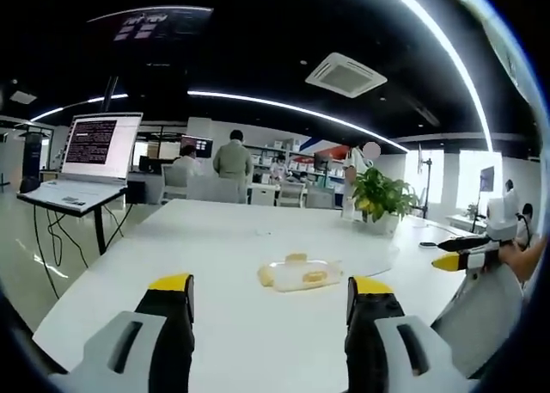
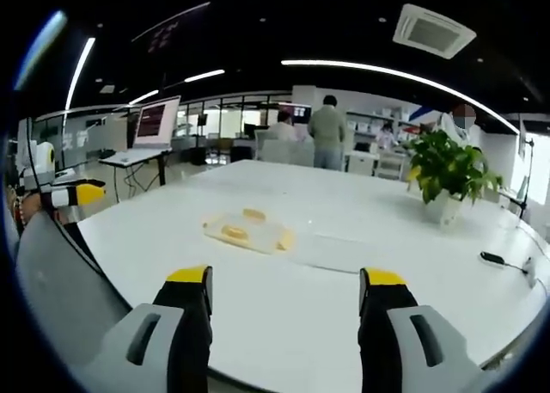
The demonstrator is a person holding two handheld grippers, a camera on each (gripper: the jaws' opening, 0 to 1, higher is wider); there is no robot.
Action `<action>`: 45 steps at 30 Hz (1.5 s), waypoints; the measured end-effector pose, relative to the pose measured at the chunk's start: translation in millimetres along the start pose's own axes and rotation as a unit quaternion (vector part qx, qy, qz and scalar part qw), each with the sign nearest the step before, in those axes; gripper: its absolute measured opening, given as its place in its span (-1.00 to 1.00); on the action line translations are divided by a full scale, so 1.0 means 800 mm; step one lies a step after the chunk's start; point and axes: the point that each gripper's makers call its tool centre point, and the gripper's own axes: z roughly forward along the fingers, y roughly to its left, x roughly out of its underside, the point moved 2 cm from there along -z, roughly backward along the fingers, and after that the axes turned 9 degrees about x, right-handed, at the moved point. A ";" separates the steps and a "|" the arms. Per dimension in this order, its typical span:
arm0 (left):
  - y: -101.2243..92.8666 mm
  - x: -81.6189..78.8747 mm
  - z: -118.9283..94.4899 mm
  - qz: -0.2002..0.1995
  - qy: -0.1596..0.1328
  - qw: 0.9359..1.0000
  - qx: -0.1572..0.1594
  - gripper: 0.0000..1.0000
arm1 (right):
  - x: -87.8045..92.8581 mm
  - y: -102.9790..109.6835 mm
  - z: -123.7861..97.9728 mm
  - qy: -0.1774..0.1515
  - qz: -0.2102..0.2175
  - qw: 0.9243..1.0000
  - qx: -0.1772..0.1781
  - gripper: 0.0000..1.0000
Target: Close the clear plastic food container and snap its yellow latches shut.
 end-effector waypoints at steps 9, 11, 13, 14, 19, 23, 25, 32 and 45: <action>0.000 0.002 0.002 -0.036 0.004 0.999 0.001 0.54 | -0.005 -0.001 -0.001 -0.011 0.009 1.000 0.002 0.32; -0.007 -0.003 0.003 -0.044 -0.004 0.999 0.015 0.56 | -0.005 -0.001 0.000 -0.009 0.015 1.000 0.003 0.34; -0.011 -0.008 0.005 -0.045 -0.012 0.999 0.025 0.59 | -0.007 -0.001 0.000 -0.010 0.034 0.999 0.001 0.39; -0.010 -0.007 0.005 -0.043 -0.008 0.999 0.023 0.62 | -0.011 0.000 0.000 -0.017 0.059 0.998 -0.002 0.43; -0.009 -0.017 0.011 -0.033 -0.009 0.999 0.035 0.71 | -0.007 -0.004 0.002 0.005 0.053 0.999 0.009 0.47; 0.005 -0.017 0.016 -0.060 0.003 0.997 0.040 0.78 | -0.004 -0.007 0.005 0.028 0.085 0.996 -0.003 0.46; 0.011 -0.019 0.019 -0.050 0.001 0.998 0.044 0.79 | -0.014 -0.021 0.006 0.014 0.115 0.993 0.007 0.45; 0.006 -0.021 0.042 -0.049 0.021 0.995 0.089 0.82 | -0.047 -0.058 0.021 -0.012 0.112 0.994 0.016 0.46; 0.023 -0.050 0.095 0.001 0.022 0.991 0.131 0.81 | -0.105 -0.050 0.075 -0.040 0.021 0.998 -0.037 0.41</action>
